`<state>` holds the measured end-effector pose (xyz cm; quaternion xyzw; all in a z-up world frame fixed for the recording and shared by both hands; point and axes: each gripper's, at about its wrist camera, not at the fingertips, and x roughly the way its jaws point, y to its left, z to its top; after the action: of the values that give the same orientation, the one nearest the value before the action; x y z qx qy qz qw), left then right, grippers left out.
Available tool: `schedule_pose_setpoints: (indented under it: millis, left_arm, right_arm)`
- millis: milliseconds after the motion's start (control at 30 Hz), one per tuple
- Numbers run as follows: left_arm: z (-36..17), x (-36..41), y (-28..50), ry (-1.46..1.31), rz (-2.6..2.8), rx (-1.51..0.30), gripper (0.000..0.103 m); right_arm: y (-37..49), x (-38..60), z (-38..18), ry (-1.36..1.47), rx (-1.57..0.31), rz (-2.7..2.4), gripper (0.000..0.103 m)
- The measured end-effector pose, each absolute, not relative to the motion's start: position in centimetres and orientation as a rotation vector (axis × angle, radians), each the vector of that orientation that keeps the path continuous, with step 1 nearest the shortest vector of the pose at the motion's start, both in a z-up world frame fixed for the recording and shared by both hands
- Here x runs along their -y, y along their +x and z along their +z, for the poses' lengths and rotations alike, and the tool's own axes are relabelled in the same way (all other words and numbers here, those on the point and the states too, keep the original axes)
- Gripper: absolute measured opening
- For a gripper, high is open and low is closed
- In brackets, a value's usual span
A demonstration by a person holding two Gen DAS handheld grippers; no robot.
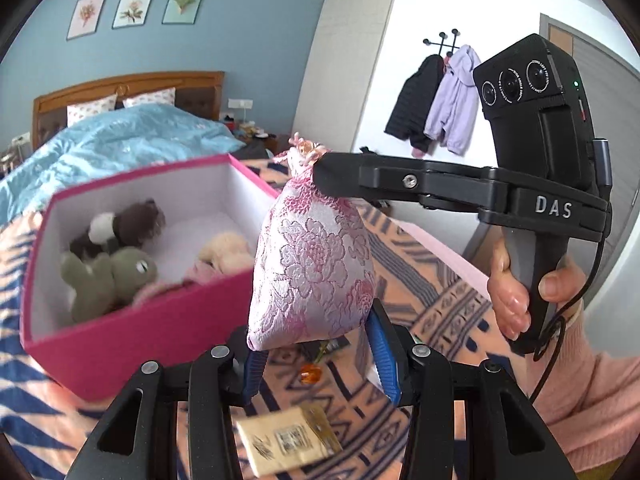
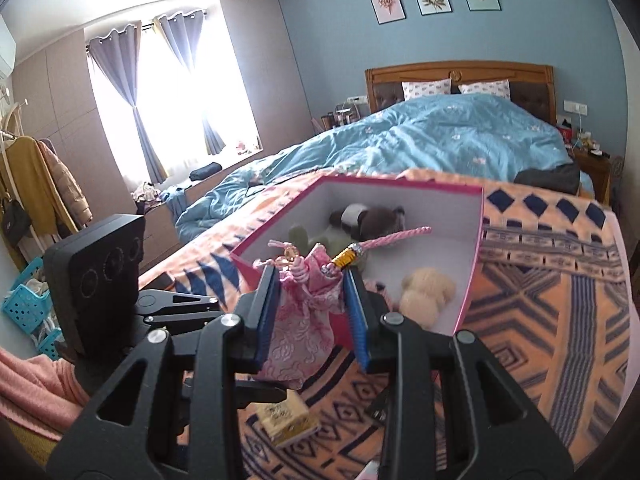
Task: Organize objects
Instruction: 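Carry the pink pouch over the pink box and release it inside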
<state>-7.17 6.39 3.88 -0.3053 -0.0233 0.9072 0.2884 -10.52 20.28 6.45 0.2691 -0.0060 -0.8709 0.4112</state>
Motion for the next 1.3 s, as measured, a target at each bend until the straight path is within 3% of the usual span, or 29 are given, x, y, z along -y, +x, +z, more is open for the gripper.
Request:
schedule_pose_setpoints:
  millis: [533,1300]
  left_arm:
    - [5.9,-5.1,-14.0,-0.850,2.512,0.014,0.046]
    - [0.7,-4.4,-25.0,-1.224,2.524,0.094,0.045]
  right_arm:
    - [-17.6,-18.6,7.7,0.706,0.024,-2.263,0.033]
    - [-27.8,-16.0,3.5,0.941,-0.087,-2.370,0.033]
